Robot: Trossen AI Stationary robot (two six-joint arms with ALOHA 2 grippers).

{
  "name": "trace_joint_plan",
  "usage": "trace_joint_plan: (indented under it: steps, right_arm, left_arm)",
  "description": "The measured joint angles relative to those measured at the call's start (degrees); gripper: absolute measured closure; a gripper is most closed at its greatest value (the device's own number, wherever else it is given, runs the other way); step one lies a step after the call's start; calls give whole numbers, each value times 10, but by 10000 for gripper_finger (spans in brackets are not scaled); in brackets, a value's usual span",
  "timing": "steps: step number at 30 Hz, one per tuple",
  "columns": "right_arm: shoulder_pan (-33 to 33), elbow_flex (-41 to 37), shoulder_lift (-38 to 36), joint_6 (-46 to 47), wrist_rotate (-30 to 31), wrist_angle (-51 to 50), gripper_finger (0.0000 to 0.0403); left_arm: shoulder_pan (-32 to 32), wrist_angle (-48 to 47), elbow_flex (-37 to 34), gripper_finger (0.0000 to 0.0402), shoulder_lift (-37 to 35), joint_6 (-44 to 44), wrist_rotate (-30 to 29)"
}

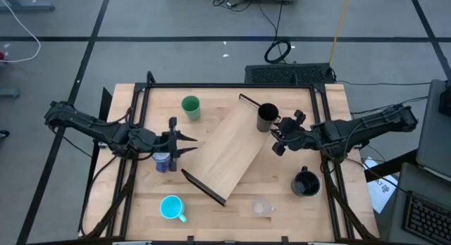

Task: Stack small to large cups/mugs on shelf
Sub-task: Put the black cup on the shelf, then put the dark blue cup on the shelf

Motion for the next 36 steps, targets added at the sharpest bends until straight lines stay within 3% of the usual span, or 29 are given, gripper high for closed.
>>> trace_joint_plan:
  steps: [10, 19, 27, 36]
  right_arm:
    - [7, 0, -41, 40, -51, -4, 286]
    - [93, 0, -48, 102, -57, -5, 290]
    - [194, 1, -13, 162, 27, -4, 316]
    - [266, 1, 66, 193, 70, 67, 330]
  left_arm:
    - [10, -10, -1, 284, 0, 7, 0]
    - [21, -34, -1, 284, 0, -44, -18]
    - [21, -64, -1, 284, 0, -89, -45]
    - [-2, -73, -1, 284, 0, -131, -45]
